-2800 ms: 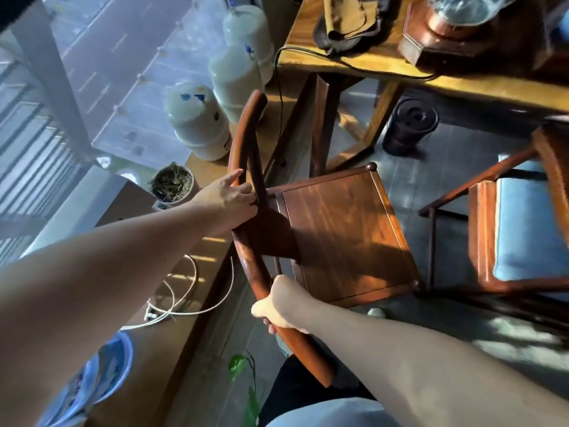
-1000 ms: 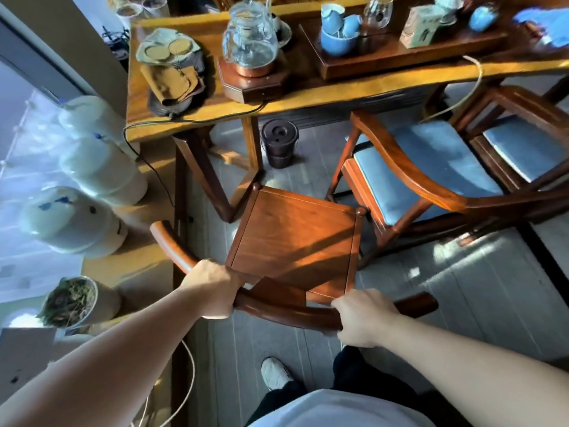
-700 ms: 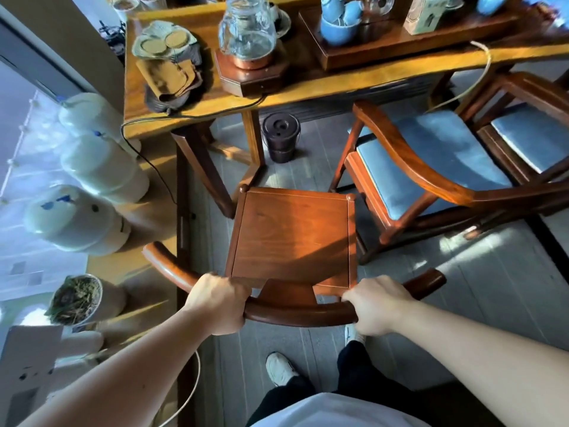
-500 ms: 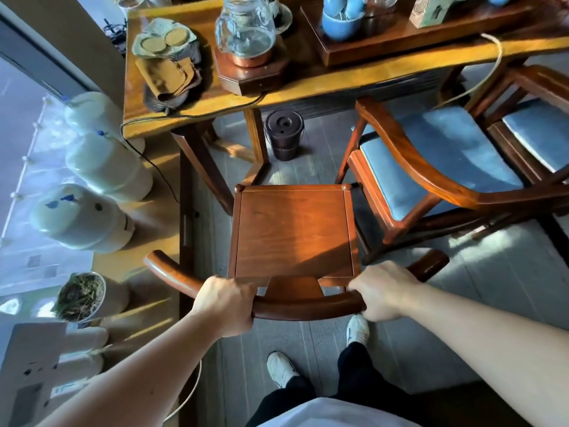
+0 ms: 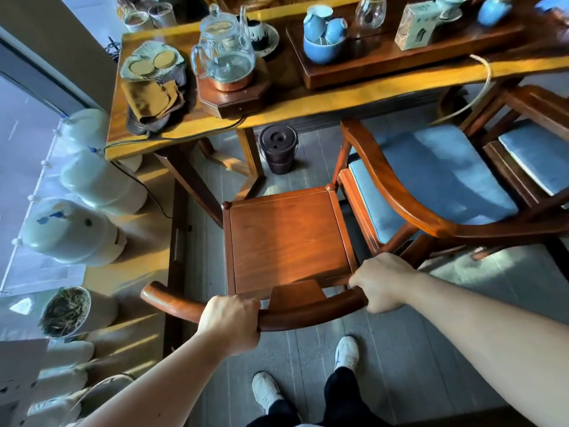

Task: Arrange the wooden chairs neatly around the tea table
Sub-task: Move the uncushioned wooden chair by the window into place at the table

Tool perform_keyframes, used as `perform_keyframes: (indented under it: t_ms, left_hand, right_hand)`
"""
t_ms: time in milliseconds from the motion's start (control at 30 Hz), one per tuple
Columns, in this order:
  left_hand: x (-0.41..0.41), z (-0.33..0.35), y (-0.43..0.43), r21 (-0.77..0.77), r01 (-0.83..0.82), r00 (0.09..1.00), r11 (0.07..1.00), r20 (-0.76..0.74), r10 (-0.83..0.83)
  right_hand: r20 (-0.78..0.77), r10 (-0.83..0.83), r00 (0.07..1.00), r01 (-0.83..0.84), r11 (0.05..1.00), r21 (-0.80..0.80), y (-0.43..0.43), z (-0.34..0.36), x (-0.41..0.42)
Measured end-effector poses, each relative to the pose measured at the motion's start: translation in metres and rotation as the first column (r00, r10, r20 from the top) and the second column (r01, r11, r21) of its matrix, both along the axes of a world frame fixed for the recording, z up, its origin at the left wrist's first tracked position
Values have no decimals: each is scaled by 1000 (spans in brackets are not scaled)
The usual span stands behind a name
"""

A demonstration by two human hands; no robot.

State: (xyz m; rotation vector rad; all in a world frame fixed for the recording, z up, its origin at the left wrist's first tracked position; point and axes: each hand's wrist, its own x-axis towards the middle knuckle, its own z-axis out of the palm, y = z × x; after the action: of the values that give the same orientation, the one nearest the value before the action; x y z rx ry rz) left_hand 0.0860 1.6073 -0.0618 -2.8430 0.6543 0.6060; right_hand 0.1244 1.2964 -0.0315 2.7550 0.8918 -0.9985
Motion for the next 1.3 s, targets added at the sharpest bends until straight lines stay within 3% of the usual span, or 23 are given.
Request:
perform_keyframes:
  t_ms: [400, 867, 1300]
  left_hand:
    - [20, 9, 3, 50, -13, 999, 999, -31, 15]
    - [33, 10, -17, 35, -73, 997, 997, -17, 74]
    - [57, 11, -2, 114, -74, 997, 991, -26, 77]
  right_hand:
    - [22, 14, 1000, -15, 999, 35, 3, -5, 15]
    - [-18, 107, 994, -108, 989, -101, -3, 2, 47]
    - [-5, 84, 996, -84, 996, -34, 6, -5, 58]
